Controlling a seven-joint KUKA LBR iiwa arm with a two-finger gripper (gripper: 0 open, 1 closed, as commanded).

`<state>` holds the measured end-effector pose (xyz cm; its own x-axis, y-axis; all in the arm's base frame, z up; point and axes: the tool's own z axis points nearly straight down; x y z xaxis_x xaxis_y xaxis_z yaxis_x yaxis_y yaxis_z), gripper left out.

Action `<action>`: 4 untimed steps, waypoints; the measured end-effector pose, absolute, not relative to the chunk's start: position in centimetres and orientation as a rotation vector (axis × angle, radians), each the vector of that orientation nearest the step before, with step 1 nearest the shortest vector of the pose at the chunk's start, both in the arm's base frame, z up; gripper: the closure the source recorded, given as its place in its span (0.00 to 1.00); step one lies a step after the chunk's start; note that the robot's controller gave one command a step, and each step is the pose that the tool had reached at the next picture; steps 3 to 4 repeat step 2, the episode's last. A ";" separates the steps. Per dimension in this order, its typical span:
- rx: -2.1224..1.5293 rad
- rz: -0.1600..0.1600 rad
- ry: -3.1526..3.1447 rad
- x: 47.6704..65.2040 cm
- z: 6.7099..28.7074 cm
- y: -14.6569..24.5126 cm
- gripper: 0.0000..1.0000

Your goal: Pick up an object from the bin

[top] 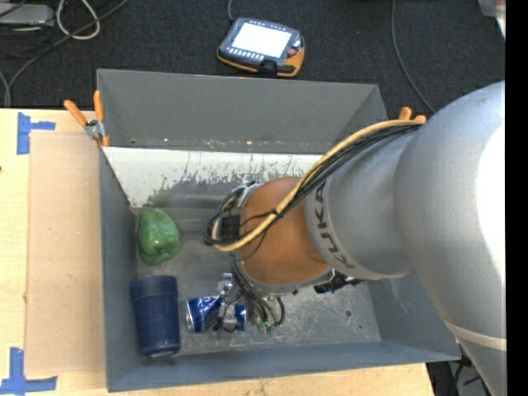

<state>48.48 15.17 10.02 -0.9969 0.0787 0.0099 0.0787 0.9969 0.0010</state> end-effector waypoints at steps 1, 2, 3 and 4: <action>-0.123 -0.003 -3.131 48.5 14.3 15.2 1.00; -0.125 -0.005 -3.134 48.6 16.2 15.2 1.00; -0.125 -0.005 -3.134 48.6 16.2 15.2 1.00; -0.125 -0.005 -3.134 48.6 16.2 15.2 1.00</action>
Offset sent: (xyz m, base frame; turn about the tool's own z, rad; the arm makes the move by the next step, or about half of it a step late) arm 0.0000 -0.0001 0.0572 0.0001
